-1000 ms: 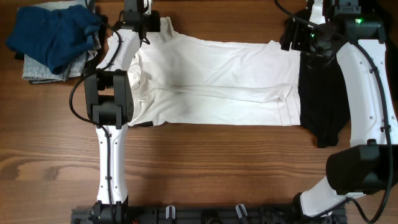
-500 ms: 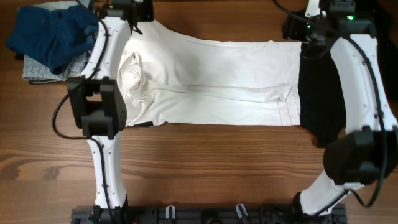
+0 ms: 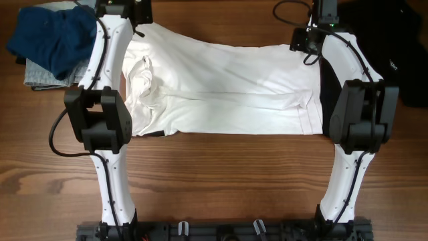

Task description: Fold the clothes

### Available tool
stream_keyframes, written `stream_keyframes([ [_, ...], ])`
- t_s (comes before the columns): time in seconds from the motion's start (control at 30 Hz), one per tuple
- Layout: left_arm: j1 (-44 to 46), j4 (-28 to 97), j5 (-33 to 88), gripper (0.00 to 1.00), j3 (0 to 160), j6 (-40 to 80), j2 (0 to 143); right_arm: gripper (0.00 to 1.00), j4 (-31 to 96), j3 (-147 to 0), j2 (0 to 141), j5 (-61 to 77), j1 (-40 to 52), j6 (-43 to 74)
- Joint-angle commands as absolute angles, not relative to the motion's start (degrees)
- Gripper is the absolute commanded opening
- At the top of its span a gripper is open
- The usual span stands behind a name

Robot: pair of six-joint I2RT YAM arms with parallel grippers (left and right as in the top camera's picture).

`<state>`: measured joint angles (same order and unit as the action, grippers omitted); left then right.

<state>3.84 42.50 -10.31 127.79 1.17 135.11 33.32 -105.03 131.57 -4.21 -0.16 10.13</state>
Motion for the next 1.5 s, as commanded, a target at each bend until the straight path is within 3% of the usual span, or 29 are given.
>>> stream_keyframes([
  [0.0, 1.56, 42.81, -12.27, 0.04, 128.29, 3.49, 134.67, 0.68, 32.53, -105.65, 132.81, -6.5, -0.62, 10.96],
  [0.43, 1.76, 43.22, -10.52, 0.04, 128.29, 3.46, 134.67, 0.58, 21.69, -105.65, 141.16, -3.44, -0.75, 10.55],
  [0.53, 1.76, 43.64, -10.52, 0.04, 128.29, 3.49, 134.67, 0.41, 19.88, -105.65, 141.71, -2.55, -0.36, 10.87],
  [0.67, 1.76, 43.99, -10.52, 0.04, 128.29, 3.51, 134.67, 0.04, 19.77, -105.8, 141.56, -2.63, -0.05, 10.98],
  [0.87, 1.69, 45.63, -10.55, 0.04, 128.29, 3.49, 133.75, 0.04, 26.02, -109.23, 134.72, -3.38, -0.67, 8.99],
  [1.0, 1.69, 50.85, -10.52, 0.04, 128.29, 3.49, 128.27, 0.05, 40.58, -112.29, 125.45, -2.87, -1.67, 6.59],
  [1.23, 1.69, 71.22, -9.3, 0.04, 128.29, 3.53, 121.91, 0.04, 60.82, -112.29, 118.48, 1.8, -2.31, 4.67],
  [1.47, 1.74, 89.71, -0.21, 0.04, 127.26, 3.53, 121.93, 0.04, 76.42, -112.01, 118.61, 4.58, -2.35, 4.89],
])
